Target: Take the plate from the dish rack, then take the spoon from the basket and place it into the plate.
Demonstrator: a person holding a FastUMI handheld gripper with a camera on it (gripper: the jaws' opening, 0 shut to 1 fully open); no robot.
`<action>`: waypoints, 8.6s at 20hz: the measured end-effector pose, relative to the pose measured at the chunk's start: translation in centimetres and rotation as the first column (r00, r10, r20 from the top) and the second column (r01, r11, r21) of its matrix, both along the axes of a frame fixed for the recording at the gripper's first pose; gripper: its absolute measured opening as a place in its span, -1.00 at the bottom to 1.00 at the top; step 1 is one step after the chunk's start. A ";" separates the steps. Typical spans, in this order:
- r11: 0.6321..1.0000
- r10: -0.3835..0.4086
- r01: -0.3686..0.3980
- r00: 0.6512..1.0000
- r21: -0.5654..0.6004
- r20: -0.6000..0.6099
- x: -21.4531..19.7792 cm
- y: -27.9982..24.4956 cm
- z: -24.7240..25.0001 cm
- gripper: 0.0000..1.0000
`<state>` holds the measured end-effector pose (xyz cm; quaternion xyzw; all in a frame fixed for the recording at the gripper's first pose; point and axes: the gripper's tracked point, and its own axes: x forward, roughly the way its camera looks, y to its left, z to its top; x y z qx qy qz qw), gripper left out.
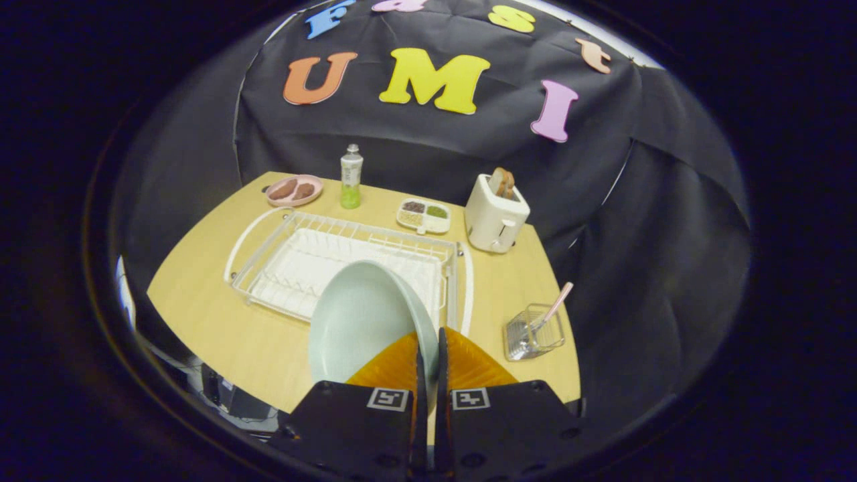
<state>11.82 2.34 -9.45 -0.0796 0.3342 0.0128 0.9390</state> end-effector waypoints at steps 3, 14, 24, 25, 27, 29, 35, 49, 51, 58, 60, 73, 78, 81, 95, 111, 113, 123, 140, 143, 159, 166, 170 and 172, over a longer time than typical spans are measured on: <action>0.998 0.014 -0.016 0.999 0.065 0.030 -1.8 -0.4 -2.7 -0.80; 0.934 -0.069 0.045 0.996 0.355 0.055 -1.9 -0.6 -14.9 -0.80; 0.876 -0.015 0.025 1.000 0.481 -0.024 -1.4 -2.9 -20.6 -0.75; 0.864 -0.024 0.035 0.999 0.503 -0.029 -1.1 -2.9 -20.6 -0.75; 0.870 -0.044 0.059 0.998 0.490 -0.042 -0.6 -3.6 -21.2 -0.72; 0.900 -0.079 0.074 0.997 0.430 -0.005 0.1 -5.1 -21.3 -0.70; 0.932 -0.117 0.030 0.968 0.362 0.220 2.3 -9.0 -17.9 0.43; 0.971 -0.164 0.073 0.895 0.227 0.414 10.9 -19.3 -9.9 1.00; 0.970 -0.176 0.082 0.884 0.227 0.434 12.9 -20.6 -8.8 1.00; 0.958 -0.226 0.139 0.904 0.250 0.364 19.5 -24.2 -9.2 1.00; 0.933 -0.274 0.168 0.905 0.318 0.326 20.5 -25.0 -9.3 1.00; 0.931 -0.285 0.157 0.875 0.329 0.390 20.8 -24.1 -5.6 -0.74; 0.959 -0.278 0.194 0.780 0.206 0.560 16.9 -24.0 1.0 -0.74; 0.962 -0.268 0.170 0.733 0.214 0.625 14.1 -22.4 5.0 -0.74; 0.992 -0.074 -0.022 0.712 0.128 0.698 0.7 -8.6 7.4 -0.72; 0.975 -0.042 -0.116 0.741 0.189 0.670 -0.4 8.5 -5.2 -0.70; 0.975 -0.069 -0.093 0.738 0.202 0.671 -0.5 8.2 -6.2 -0.70; 0.965 -0.072 -0.102 0.784 0.242 0.617 -0.8 6.2 -9.7 -0.60; 0.962 -0.137 -0.047 0.773 0.270 0.620 -5.6 -0.2 -6.3 0.67; 0.960 -0.172 -0.017 0.752 0.279 0.636 -7.4 -1.7 -3.5 1.00; 0.972 -0.230 0.126 0.695 0.199 0.682 -17.2 -5.3 3.7 1.00; 0.964 -0.249 0.123 0.733 0.236 0.633 -17.0 -5.8 2.7 1.00; 0.948 -0.286 0.115 0.714 0.295 0.639 -16.9 -6.4 3.0 1.00; 0.943 -0.297 0.114 0.710 0.312 0.639 -16.9 -6.6 3.1 1.00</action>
